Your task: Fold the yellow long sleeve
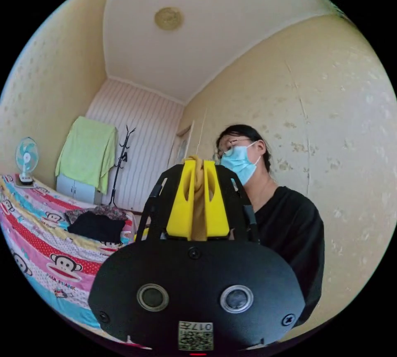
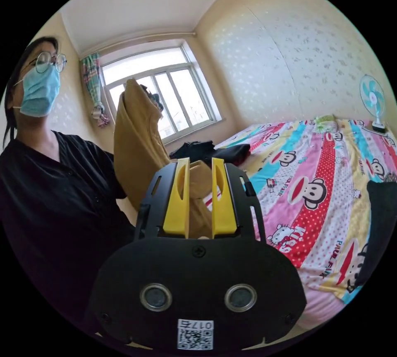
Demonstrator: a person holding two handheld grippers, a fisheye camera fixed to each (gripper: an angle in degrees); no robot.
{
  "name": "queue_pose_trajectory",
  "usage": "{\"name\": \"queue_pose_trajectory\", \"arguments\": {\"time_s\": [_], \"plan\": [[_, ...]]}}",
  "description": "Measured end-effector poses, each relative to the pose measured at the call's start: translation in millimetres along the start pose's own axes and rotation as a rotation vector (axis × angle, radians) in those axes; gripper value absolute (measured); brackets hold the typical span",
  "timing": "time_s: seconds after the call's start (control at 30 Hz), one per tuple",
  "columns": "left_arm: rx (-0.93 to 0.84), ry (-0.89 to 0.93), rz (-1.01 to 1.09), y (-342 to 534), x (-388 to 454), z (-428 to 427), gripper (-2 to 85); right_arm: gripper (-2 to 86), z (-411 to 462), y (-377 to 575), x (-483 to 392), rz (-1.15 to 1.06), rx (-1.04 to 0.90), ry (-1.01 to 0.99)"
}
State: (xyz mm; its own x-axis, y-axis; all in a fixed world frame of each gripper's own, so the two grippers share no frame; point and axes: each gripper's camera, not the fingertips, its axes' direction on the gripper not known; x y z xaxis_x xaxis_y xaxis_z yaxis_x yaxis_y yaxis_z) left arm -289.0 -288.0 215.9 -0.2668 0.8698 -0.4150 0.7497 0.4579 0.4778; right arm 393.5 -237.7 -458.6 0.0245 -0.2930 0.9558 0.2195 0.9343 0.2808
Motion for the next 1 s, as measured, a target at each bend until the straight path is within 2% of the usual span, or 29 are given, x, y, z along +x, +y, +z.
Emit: {"name": "queue_pose_trajectory", "arguments": {"time_s": [0.07, 0.17, 0.27, 0.43, 0.53, 0.63, 0.7, 0.73, 0.83, 0.9, 1.0], "plan": [[-0.038, 0.066, -0.047, -19.8, -0.5, 19.7, 3.3, 9.2, 0.0, -4.6, -2.6, 0.024, 0.019, -0.061], [-0.161, 0.116, 0.038, -45.6, 44.3, 73.4, 3.1, 10.2, 0.3, -6.4, -14.8, 0.000, 0.092, -0.189], [-0.216, 0.055, 0.131, -62.2, 88.0, 91.8, 2.6, 11.9, 12.1, -9.9, -21.5, 0.013, 0.096, -0.310], [-0.181, -0.079, 0.018, -65.1, 119.4, 90.1, 3.1, 16.4, 34.4, -12.5, -45.0, -0.021, 0.035, -0.473], [-0.193, -0.107, 0.025, -59.9, 141.3, 93.3, 3.4, 19.2, 53.9, -7.7, -47.7, 0.029, 0.007, -0.341], [-0.223, -0.136, 0.040, -55.4, 163.6, 104.5, 3.5, 20.7, 62.1, -1.3, -28.5, 0.132, 0.107, -0.182], [-0.241, -0.153, 0.051, -54.9, 176.3, 110.3, 3.6, 20.8, 62.8, -1.8, -6.2, 0.202, 0.147, -0.228], [-0.244, -0.169, 0.047, -55.4, 183.1, 112.0, 3.6, 20.1, 70.6, -7.3, 6.1, 0.205, 0.094, -0.326], [-0.241, -0.213, 0.018, -54.2, 195.5, 107.4, 3.7, 14.9, 113.6, -23.8, 4.3, 0.094, -0.242, -0.765], [-0.226, -0.240, -0.009, -49.0, 204.2, 96.0, 3.7, 7.2, 109.2, -27.1, -8.9, 0.030, -0.278, -0.733], [-0.162, -0.339, 0.006, -30.5, 235.5, 66.3, 3.6, 4.8, 43.6, -39.0, -28.1, 0.020, -0.096, -0.429]]}}
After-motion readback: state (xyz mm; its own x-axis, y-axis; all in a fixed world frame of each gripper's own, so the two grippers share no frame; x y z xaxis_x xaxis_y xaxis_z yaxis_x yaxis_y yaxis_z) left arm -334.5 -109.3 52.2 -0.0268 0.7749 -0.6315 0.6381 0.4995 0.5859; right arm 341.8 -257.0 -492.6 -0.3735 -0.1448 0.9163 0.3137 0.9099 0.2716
